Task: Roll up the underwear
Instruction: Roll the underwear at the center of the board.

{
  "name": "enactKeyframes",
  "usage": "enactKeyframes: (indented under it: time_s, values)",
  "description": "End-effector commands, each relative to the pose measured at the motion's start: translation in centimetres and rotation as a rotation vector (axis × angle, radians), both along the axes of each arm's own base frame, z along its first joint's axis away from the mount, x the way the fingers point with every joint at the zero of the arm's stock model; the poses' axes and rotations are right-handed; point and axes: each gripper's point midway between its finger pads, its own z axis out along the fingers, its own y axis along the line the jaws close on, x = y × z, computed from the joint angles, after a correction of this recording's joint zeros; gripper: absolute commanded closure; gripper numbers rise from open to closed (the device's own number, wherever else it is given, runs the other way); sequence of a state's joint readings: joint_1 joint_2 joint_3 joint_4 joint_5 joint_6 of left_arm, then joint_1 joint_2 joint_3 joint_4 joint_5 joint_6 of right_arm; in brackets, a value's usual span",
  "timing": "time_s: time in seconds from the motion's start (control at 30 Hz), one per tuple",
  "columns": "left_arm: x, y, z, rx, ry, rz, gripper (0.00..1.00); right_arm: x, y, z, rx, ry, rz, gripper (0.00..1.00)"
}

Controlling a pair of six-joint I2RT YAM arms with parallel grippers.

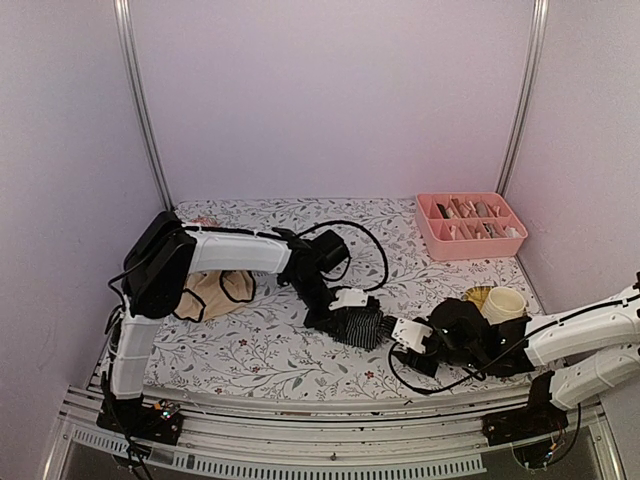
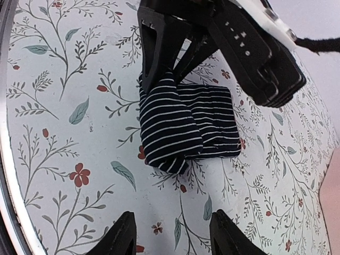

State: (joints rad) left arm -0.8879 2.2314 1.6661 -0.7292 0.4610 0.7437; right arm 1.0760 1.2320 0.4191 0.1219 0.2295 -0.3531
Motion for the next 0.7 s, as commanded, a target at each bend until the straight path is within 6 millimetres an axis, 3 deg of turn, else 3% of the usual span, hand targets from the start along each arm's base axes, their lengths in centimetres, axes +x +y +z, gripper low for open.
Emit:
enactKeyframes:
  time_s: [0.0, 0.4, 0.67]
  values:
    - [0.0, 1.6, -2.1, 0.095, 0.092, 0.036, 1.0, -0.7, 2.5, 0.5, 0.001, -0.041, 0.086, 0.51]
    - [0.2, 1.5, -3.3, 0.142, 0.196, 0.043, 1.0, 1.5, 6.7, -0.8, -0.219, -0.161, 0.193, 0.52]
    - [0.6, 1.5, -3.5, 0.147, 0.223, 0.049, 1.0, 3.1, 6.9, -4.7, -0.41, -0.162, 0.18, 0.53]
